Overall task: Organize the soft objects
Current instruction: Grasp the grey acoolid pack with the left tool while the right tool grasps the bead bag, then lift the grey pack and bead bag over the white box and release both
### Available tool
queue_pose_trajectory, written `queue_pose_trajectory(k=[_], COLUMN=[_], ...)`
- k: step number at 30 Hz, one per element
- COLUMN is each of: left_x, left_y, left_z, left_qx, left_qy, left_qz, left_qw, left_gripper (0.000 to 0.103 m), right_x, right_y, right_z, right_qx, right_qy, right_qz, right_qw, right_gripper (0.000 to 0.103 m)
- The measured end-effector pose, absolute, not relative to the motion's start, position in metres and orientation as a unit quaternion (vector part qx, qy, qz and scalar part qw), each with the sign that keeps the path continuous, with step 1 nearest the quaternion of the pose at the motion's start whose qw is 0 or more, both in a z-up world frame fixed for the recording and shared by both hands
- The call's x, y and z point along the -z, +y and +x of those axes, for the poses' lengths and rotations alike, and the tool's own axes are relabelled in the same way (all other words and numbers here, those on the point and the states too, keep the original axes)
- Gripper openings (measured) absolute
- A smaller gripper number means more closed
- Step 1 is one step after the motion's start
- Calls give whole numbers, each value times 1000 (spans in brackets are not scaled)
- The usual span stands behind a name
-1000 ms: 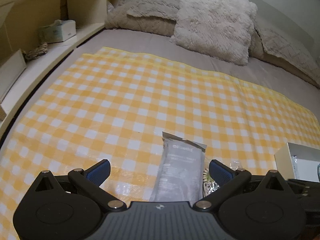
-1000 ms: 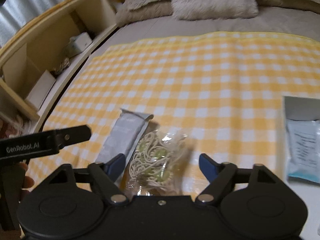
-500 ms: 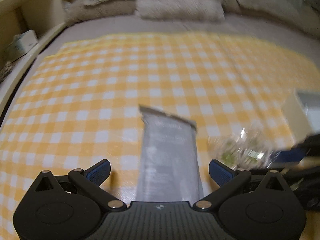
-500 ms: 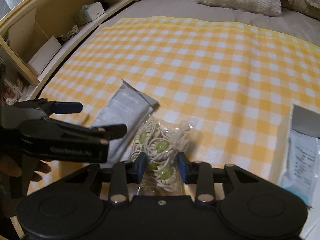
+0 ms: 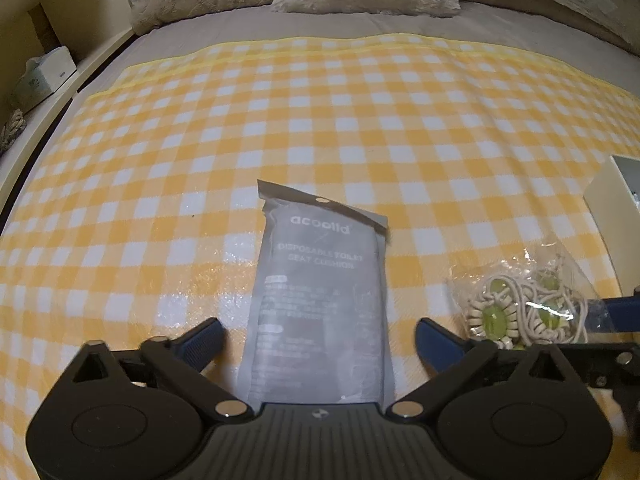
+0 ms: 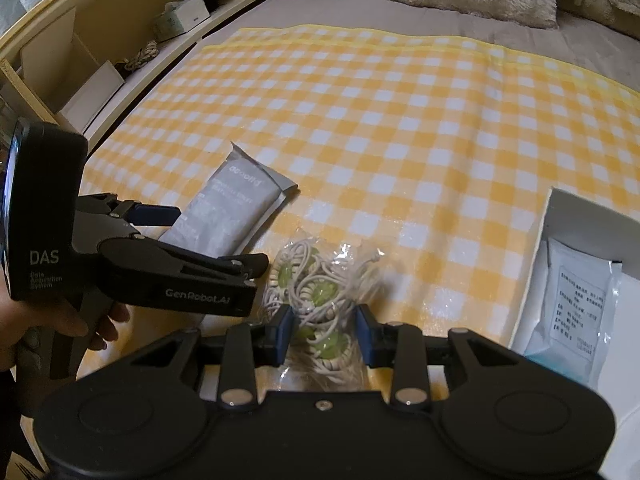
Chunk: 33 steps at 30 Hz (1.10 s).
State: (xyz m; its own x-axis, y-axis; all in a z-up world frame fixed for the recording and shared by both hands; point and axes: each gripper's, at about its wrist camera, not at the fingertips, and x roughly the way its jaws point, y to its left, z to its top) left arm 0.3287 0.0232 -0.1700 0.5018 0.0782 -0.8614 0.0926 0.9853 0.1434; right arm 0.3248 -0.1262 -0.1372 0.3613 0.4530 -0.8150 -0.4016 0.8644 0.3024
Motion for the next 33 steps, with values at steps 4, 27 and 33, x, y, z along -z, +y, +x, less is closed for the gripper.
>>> queue_pose_trajectory(k=[4, 27, 33], left_x=[157, 63, 38], left_y=[23, 75, 60], left_z=[335, 257, 231], left_qx=[2, -53, -40], left_qy=[490, 419, 382], left_qz=[81, -4, -8], left_qw=[868, 907, 923], left_gripper=[55, 51, 51], right_x=[137, 88, 63], right_y=[-126, -126, -128], right_z=[324, 295, 273], right_qx=[-259, -248, -240], right_qy=[500, 431, 394], right_qz=[21, 46, 50], right_qw=[826, 866, 886], right_gripper=[34, 31, 30])
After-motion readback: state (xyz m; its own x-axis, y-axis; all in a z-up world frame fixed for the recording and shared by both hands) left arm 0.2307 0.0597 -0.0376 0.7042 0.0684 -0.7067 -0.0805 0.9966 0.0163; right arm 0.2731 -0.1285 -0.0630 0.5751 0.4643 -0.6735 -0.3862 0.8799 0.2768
